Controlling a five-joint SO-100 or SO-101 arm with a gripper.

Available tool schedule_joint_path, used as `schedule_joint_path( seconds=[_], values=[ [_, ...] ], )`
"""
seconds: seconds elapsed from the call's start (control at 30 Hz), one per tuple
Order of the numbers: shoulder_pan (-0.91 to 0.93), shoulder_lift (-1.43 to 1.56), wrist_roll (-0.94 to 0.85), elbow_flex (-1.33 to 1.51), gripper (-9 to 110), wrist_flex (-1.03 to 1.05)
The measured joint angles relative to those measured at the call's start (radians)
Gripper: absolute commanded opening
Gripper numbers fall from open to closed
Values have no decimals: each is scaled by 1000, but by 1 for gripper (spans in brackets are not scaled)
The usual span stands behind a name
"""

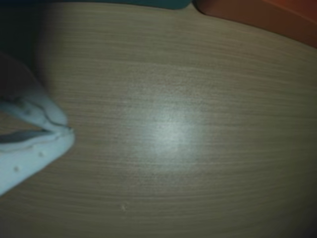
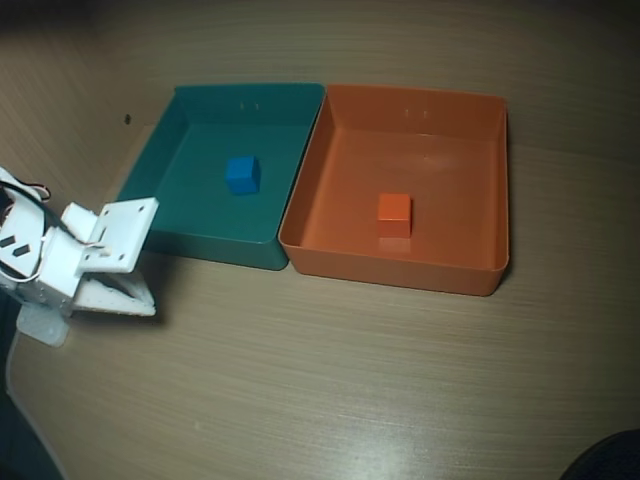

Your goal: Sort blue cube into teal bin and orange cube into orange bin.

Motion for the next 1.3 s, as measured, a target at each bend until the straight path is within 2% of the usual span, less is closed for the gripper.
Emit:
schedule_joint_path(
  seconds=[0.43, 0.77, 1.17, 1.3],
  values=[
    [0, 545, 0, 488, -6, 2],
    [61, 607, 14, 518, -6, 14],
    [64, 609, 9, 518, -6, 449],
    [64, 611, 6, 518, -6, 491]
  ],
)
